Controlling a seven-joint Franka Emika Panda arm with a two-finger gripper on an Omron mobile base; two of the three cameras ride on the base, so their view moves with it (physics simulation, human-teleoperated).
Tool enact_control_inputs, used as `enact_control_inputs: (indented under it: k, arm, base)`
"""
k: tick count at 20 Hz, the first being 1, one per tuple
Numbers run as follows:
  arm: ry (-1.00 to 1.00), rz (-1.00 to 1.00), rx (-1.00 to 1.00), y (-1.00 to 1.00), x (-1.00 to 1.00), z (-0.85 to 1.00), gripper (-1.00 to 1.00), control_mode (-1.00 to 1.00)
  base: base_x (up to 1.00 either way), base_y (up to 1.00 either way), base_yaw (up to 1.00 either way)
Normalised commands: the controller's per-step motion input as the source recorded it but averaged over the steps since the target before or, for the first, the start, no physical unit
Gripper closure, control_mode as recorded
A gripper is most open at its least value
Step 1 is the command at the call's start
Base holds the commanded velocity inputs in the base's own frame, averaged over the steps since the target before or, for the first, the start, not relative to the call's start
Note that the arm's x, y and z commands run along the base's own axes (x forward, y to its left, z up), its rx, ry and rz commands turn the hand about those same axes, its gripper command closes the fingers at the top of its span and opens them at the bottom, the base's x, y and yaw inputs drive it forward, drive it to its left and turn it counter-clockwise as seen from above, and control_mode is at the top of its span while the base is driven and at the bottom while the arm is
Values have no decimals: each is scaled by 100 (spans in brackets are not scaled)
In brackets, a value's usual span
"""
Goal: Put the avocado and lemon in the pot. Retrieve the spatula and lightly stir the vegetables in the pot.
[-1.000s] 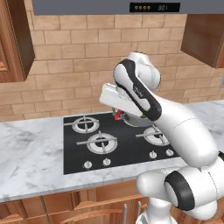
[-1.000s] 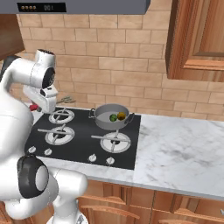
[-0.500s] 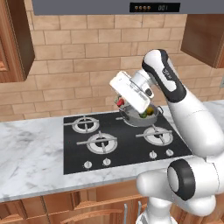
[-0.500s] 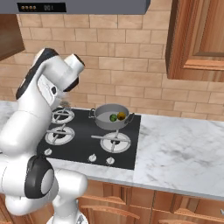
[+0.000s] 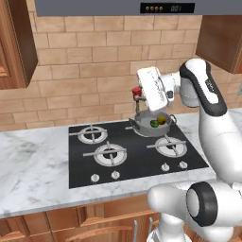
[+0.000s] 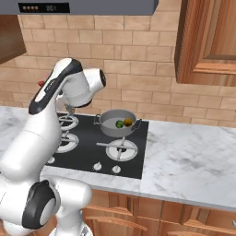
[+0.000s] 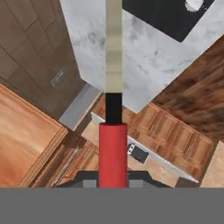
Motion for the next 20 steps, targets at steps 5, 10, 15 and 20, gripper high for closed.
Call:
enact_control_inputs:
  k: [5,10,15,20]
  arm:
    - [26,-82,26,-15,0,8,100,-100]
    - [7,-38,24,-30,42,1,100,-100]
    - [9,-12,36,-56,30,6,100,-100]
    - [13,-7,28,-64,44,0,100,-100]
  base:
    - [0,0,0]
    - [0,0,0]
    - [0,0,0]
    - [0,0,0]
